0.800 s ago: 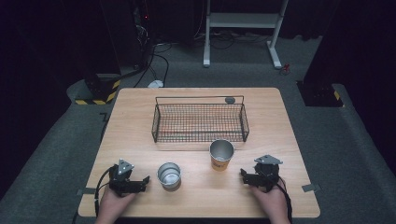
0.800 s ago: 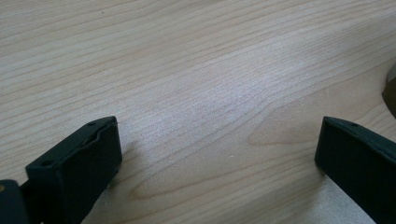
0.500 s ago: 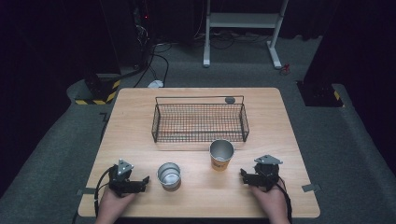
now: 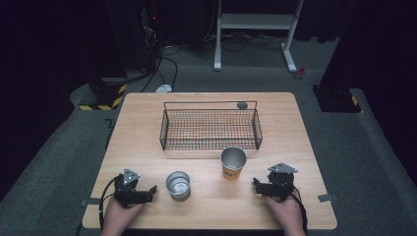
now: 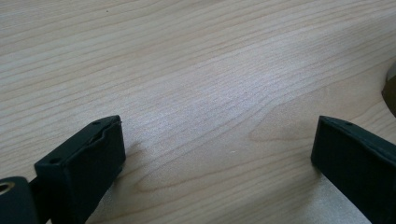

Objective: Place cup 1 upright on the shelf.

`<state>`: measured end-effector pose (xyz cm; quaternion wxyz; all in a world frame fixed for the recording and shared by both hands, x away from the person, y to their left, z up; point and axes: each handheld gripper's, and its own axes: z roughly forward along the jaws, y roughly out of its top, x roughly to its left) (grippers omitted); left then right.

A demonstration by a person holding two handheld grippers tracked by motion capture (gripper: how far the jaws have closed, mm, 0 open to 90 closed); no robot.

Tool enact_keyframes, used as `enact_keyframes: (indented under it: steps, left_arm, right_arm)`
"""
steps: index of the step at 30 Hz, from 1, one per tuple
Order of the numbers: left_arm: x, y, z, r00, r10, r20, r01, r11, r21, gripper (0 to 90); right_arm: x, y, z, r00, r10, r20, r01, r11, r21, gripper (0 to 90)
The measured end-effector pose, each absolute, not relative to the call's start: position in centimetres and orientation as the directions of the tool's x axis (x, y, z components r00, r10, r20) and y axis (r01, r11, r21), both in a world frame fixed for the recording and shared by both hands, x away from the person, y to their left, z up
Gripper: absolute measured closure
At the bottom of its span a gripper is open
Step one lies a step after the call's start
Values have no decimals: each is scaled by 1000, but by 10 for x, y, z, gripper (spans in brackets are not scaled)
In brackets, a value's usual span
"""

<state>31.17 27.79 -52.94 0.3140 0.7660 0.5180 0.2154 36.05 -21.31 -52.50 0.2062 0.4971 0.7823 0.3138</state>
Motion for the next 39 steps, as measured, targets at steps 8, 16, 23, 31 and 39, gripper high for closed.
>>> enact_keyframes:
  steps: [8, 16, 23, 31, 39]
  left_arm:
    - [311, 280, -527, 365, 931, -11, 657, -248, 712, 35]
    - [305, 279, -513, 410, 911, -48, 602, -230, 765, 13]
    - [299, 280, -502, 444, 893, -67, 555, -216, 803, 1]
    - [295, 281, -498, 479, 872, -106, 542, -198, 817, 1]
    - [289, 278, -494, 526, 841, -130, 526, -202, 826, 1]
  right_arm:
    - [360, -213, -525, -421, 907, -11, 648, 309, 696, 83]
    - [361, -213, -525, -421, 907, -10, 648, 309, 696, 83]
    - [360, -213, -525, -421, 907, -11, 648, 309, 696, 83]
    - [360, -213, -525, -421, 907, -10, 649, 309, 696, 83]
    - [360, -213, -525, -421, 907, -10, 649, 309, 696, 83]
